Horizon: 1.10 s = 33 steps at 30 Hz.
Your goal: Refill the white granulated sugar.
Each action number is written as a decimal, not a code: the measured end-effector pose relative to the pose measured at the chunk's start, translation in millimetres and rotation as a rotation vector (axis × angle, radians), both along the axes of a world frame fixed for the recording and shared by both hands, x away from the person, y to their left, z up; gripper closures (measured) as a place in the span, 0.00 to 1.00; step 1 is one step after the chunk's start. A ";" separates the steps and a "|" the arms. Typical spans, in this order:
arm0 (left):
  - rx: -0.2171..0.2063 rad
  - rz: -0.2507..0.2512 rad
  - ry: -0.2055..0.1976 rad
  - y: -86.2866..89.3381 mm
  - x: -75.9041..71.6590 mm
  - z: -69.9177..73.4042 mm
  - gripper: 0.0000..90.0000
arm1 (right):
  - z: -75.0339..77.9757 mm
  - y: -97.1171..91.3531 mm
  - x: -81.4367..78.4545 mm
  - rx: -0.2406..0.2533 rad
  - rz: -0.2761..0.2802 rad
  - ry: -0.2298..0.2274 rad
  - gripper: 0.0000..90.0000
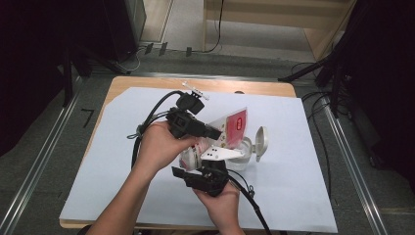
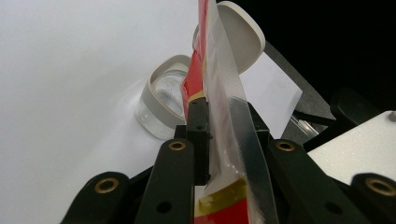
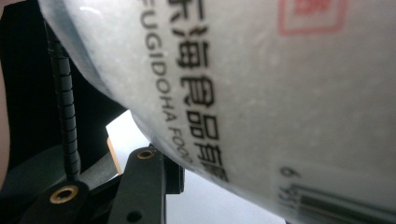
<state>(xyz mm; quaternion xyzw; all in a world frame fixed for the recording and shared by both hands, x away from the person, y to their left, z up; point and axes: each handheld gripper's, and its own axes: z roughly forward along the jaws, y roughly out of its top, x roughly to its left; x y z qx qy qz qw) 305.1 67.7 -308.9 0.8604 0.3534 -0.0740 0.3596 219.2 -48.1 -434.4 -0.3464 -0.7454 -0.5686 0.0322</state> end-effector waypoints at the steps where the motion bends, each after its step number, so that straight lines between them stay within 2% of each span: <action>1: -0.002 -0.003 0.003 0.1 0.6 0.1 0.88 | 0.4 0.1 0.1 0.001 0.002 0.003 0.70; 7: 0.007 -0.007 0.011 -0.4 3.9 3.2 0.89 | 4.9 1.1 1.8 0.002 0.018 0.028 0.70; 10: 0.003 -0.009 0.015 -0.3 4.2 3.3 0.90 | 6.4 2.0 1.5 -0.007 0.021 0.016 0.67; 12: 0.006 -0.008 0.011 -1.2 3.6 2.7 0.89 | 6.3 2.3 2.2 -0.004 0.027 0.026 0.67; 19: -0.014 -0.016 0.008 -1.3 4.0 2.2 0.88 | 6.8 2.1 1.9 0.011 0.001 0.036 0.70; 30: 0.026 -0.019 0.012 -9.0 7.8 5.6 0.90 | 7.6 -0.7 5.2 0.030 -0.003 0.046 0.70; 33: 0.020 -0.021 0.013 -9.5 8.1 6.7 0.89 | 8.4 -1.0 5.3 0.045 -0.005 0.050 0.70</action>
